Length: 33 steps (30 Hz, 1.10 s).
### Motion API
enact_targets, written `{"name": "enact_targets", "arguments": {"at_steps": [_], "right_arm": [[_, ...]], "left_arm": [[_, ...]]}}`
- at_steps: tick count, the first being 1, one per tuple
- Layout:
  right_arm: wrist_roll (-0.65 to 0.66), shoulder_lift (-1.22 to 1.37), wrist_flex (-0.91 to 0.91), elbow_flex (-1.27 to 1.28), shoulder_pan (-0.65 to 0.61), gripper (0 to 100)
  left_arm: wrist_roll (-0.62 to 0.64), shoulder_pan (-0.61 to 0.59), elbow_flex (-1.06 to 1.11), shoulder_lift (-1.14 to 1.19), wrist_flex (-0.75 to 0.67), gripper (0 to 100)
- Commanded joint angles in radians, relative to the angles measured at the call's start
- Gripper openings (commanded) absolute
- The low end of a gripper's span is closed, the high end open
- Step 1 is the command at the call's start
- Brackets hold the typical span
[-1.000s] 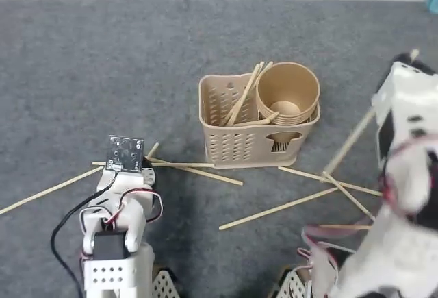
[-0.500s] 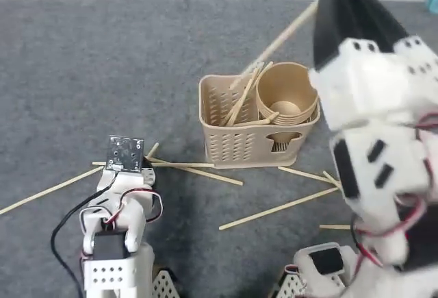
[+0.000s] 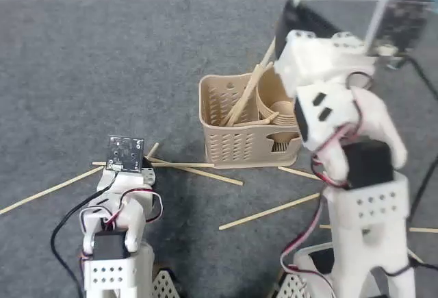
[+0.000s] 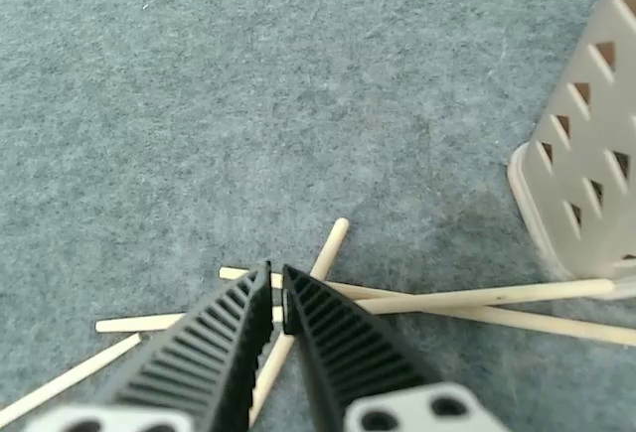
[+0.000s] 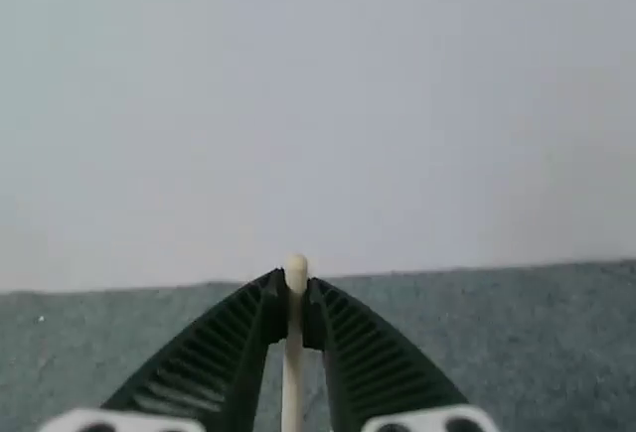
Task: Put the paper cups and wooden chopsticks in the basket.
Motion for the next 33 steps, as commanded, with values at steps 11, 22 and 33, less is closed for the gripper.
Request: {"name": "enact_targets", "arguments": {"at_steps": [11,22,33], "right_arm": [[0.023,-0.036,-0.018,0.284,-0.102,1.3],[0.023,-0.099,0.12,0.207,-0.17,18.0],[0.092,-0.501,0.378,0.032,-0.17,13.7]], "left_arm": [[-0.017,-0.006,-0.004,-0.017,-0.014,1],[-0.017,-0.006,-0.004,-0.017,-0.017,1],[-0.017,-0.006,-0.004,-0.017,-0.017,1]]}}
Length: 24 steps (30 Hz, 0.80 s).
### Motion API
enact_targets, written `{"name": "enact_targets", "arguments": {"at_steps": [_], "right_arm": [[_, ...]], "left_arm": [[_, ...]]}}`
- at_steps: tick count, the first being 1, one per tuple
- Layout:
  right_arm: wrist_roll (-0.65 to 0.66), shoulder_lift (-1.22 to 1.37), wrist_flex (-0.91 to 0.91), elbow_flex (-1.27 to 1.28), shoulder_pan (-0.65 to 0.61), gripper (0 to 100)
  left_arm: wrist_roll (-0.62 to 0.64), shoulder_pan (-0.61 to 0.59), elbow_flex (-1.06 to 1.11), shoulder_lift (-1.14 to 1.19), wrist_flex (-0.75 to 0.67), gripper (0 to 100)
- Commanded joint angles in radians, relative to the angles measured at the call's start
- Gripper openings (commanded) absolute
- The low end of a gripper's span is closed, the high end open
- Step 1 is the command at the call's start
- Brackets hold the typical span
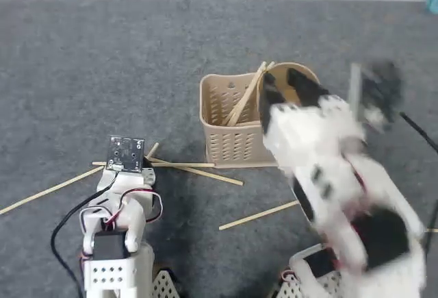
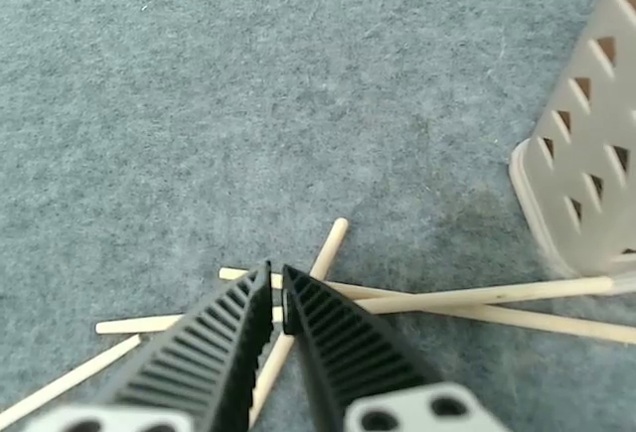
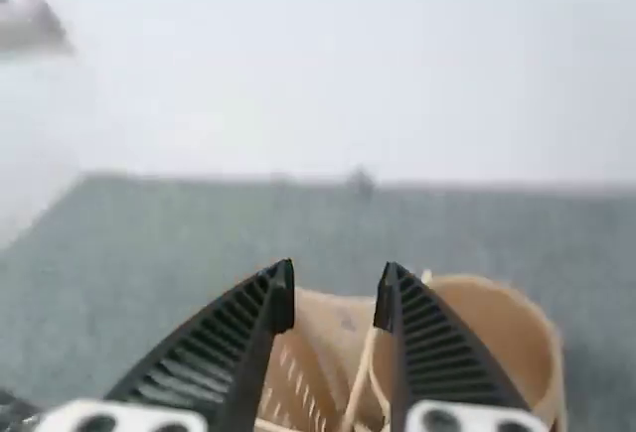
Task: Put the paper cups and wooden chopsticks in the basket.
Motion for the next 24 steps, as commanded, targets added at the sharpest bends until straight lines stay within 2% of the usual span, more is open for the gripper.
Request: {"name": "enact_targets", "arguments": {"at_steps": [1,7,11,13,16,21,24], "right_arm": [[0.069,-0.14,0.12,-0.089,-0.002,13.7],[0.077,-0.257,0.456,-0.092,0.088,13.6],[0.078,-0.257,0.561,-0.049,0.185,13.2],[0.098,-0.248,0.561,0.02,0.223,9.9],[0.209,-0.203,0.526,0.157,0.271,0.1],[0.25,-0.068,0.346,0.44,0.36,2.6],[0.242,0.021,0.166,0.609,0.429,2.6]], "left_arm": [[-0.011,-0.008,-0.004,-0.017,-0.017,1],[-0.011,-0.008,-0.004,-0.017,-0.017,1],[-0.011,-0.008,-0.004,-0.017,-0.017,1],[-0.011,-0.008,-0.004,-0.017,-0.017,1],[-0.011,-0.008,-0.004,-0.017,-0.018,1],[-0.031,-0.021,-0.013,-0.017,-0.018,1],[-0.075,-0.1,-0.045,-0.014,-0.035,1]]}}
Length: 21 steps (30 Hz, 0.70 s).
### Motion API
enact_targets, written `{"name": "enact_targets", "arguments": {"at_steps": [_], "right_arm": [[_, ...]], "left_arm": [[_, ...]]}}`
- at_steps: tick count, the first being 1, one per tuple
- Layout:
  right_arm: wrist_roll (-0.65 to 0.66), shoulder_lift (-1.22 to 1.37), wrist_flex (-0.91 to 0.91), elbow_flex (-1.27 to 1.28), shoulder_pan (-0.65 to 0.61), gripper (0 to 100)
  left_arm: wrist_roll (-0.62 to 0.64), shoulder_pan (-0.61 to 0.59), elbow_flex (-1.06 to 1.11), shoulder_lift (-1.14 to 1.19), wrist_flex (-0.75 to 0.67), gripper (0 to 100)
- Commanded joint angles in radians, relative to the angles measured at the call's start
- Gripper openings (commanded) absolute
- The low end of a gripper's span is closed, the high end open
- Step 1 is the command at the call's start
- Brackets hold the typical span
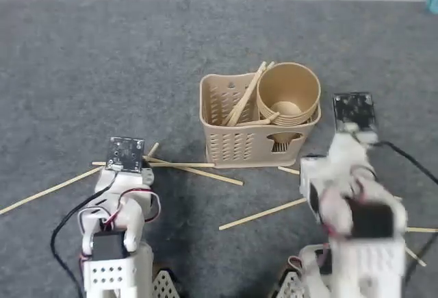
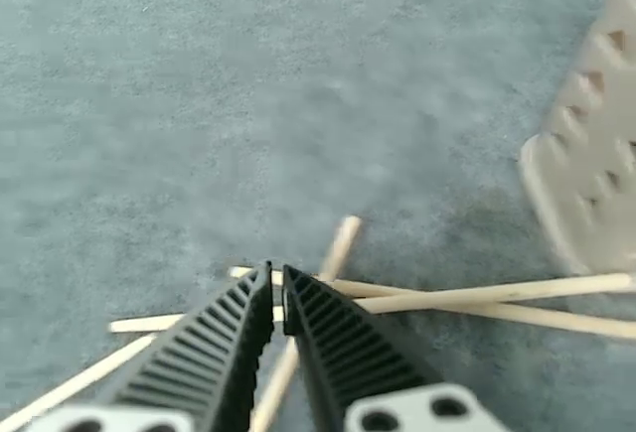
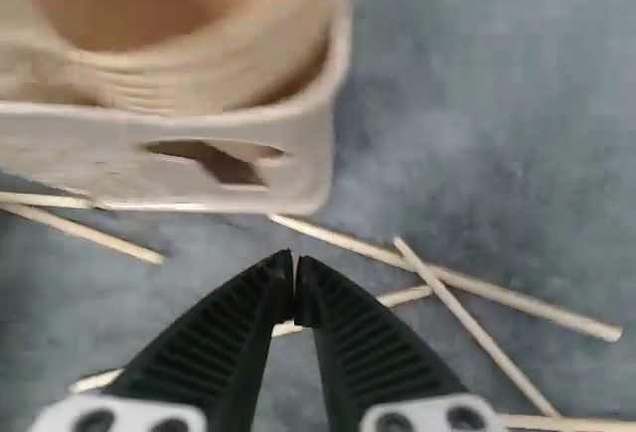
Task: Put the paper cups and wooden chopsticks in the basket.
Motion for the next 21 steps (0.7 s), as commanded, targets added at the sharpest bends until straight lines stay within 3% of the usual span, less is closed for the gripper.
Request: {"name": "enact_targets", "arguments": {"at_steps": [1,6,13,21], "right_arm": [[0.011,0.093,-0.202,0.17,0.079,2.6],[-0.063,0.191,-0.355,0.322,0.136,2.6],[-0.144,0.209,-0.564,0.439,0.124,2.6],[-0.143,0.209,-0.564,0.448,0.116,2.6]], "left_arm": [[-0.038,-0.089,-0.048,-0.012,-0.055,1],[-0.127,-0.196,-0.091,-0.011,-0.063,1],[-0.193,-0.196,-0.272,0.006,0.092,2],[-0.273,-0.199,-0.633,0.47,0.27,12]]}}
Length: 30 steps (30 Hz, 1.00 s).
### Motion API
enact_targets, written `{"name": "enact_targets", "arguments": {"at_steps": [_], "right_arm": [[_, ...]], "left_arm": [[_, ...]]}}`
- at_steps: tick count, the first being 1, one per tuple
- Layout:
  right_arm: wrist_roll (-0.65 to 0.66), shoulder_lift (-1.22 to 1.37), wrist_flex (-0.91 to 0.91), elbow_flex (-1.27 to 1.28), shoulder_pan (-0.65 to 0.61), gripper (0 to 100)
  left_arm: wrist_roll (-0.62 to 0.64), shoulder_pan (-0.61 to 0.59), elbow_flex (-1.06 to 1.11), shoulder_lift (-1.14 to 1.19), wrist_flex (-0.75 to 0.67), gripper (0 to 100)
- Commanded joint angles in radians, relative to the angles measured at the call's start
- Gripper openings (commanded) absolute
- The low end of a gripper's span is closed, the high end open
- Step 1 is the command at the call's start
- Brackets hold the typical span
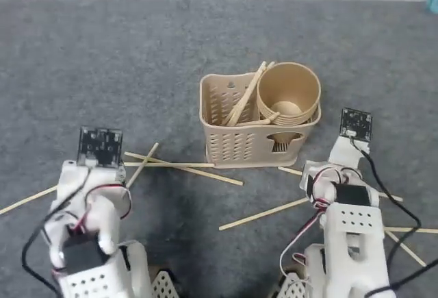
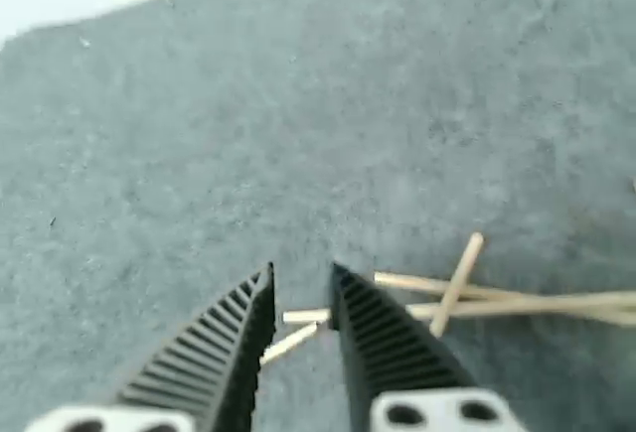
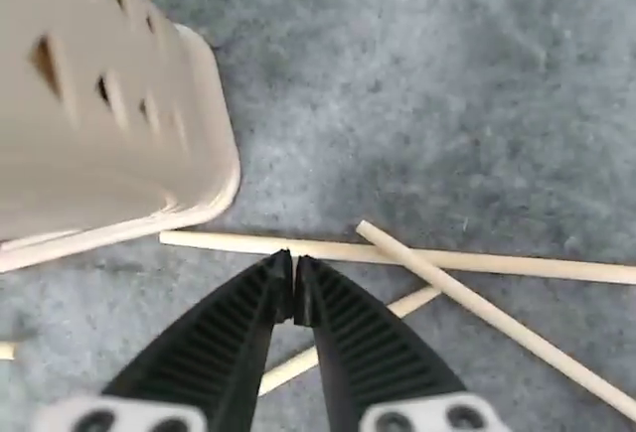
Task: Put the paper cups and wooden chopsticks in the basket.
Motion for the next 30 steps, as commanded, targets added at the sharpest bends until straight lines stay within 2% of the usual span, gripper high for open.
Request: {"name": "enact_targets", "arguments": {"at_steps": [1,7,12,17,21,25,28,30], "right_arm": [[-0.009,0.004,-0.021,-0.006,-0.004,2.6],[-0.009,0.01,-0.021,-0.005,-0.004,2.6],[-0.011,0.012,-0.021,-0.005,-0.004,2.6],[-0.011,0.012,-0.018,-0.005,-0.004,2.6],[-0.009,0.012,-0.021,-0.005,-0.004,2.6],[-0.006,0.012,-0.022,-0.005,-0.004,2.6],[-0.006,0.012,-0.022,-0.005,-0.004,2.6],[-0.006,0.012,-0.022,-0.005,-0.004,2.6]], "left_arm": [[-0.058,-0.011,-0.213,0.301,0.086,12],[-0.222,-0.011,-0.567,0.807,0.356,12],[-0.471,-0.057,-0.797,1.119,0.479,12],[-0.646,-0.141,-0.949,1.338,0.476,12],[-0.689,-0.186,-1.021,1.445,0.437,12],[-0.707,-0.222,-1.009,1.527,0.322,12],[-0.806,-0.23,-0.977,1.571,0.295,12],[-0.821,-0.226,-0.943,1.591,0.269,12]]}}
